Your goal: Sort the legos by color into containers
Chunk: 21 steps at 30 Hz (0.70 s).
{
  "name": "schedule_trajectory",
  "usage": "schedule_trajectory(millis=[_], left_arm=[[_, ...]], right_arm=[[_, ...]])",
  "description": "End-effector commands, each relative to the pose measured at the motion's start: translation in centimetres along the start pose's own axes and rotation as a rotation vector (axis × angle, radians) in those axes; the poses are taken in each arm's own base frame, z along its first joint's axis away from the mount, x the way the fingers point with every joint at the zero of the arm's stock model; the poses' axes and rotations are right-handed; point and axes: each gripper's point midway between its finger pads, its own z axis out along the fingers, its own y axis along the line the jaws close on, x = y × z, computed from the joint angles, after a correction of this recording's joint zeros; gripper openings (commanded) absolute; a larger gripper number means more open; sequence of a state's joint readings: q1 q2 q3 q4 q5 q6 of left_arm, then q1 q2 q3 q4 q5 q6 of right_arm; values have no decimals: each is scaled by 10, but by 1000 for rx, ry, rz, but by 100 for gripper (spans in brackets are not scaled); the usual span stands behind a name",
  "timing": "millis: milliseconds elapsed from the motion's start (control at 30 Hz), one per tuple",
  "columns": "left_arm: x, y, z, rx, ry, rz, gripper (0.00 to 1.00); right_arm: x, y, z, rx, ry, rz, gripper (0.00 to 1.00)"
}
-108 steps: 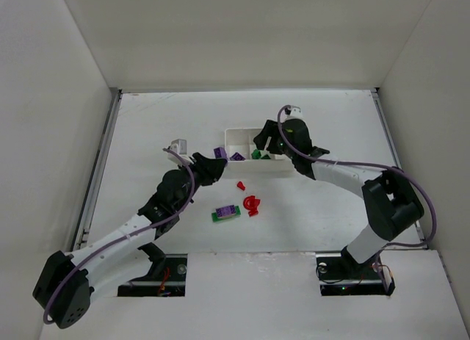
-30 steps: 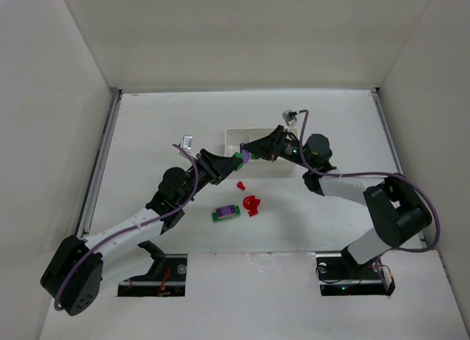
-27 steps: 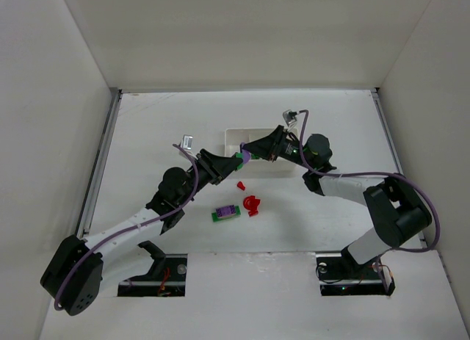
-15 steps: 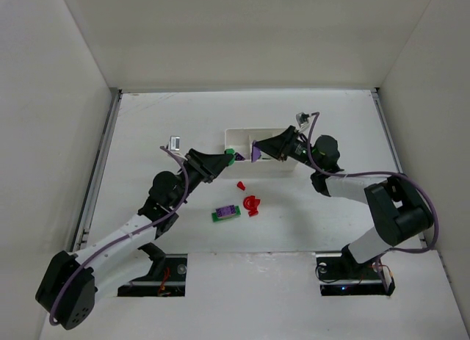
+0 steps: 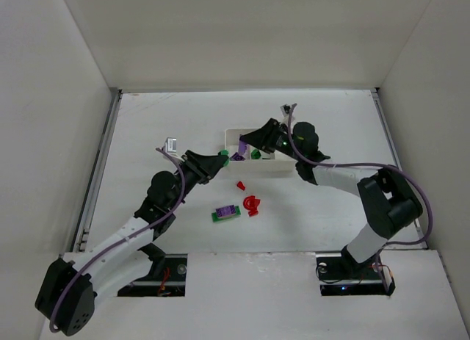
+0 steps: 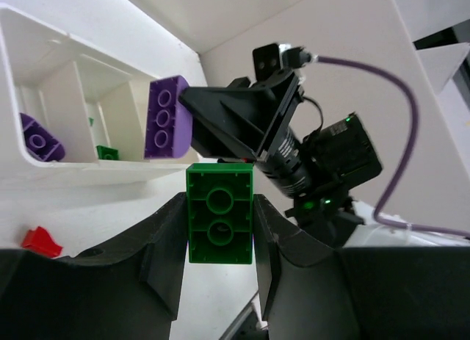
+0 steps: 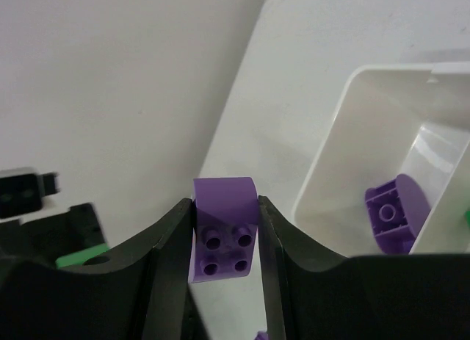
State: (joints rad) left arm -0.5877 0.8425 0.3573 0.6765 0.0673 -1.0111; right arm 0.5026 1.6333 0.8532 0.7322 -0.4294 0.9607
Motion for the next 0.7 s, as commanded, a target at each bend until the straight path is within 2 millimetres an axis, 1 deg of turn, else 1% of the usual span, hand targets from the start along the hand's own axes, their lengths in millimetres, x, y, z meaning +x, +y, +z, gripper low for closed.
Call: schedule_trajectory(millis=[0, 167, 267, 400, 433, 500, 533, 600, 667], left_arm=[[-9, -1, -4, -8, -39, 75, 16], [-10, 8, -7, -56, -42, 127, 17], [-10, 8, -6, -62, -44, 138, 17], [-10, 9, -6, -66, -41, 146, 17], [-10, 9, -5, -67, -43, 147, 17], [-10, 9, -3, -71, -41, 153, 17], [-10, 9, -2, -72, -39, 158, 17], [-8, 9, 1, -76, -34, 167, 17], [-6, 8, 6, -82, -30, 178, 17]], right_arm=[[-11, -20, 20, 178, -48, -165, 35], [-18, -38, 34, 305, -99, -248, 37], [-21, -45, 42, 329, -110, -250, 38], [-21, -50, 47, 342, -109, -248, 41], [-21, -51, 47, 344, -107, -249, 44], [-20, -52, 50, 342, -98, -251, 54], [-19, -51, 51, 335, -94, -251, 58], [-20, -45, 52, 318, -90, -245, 67], [-23, -39, 50, 301, -94, -236, 72]])
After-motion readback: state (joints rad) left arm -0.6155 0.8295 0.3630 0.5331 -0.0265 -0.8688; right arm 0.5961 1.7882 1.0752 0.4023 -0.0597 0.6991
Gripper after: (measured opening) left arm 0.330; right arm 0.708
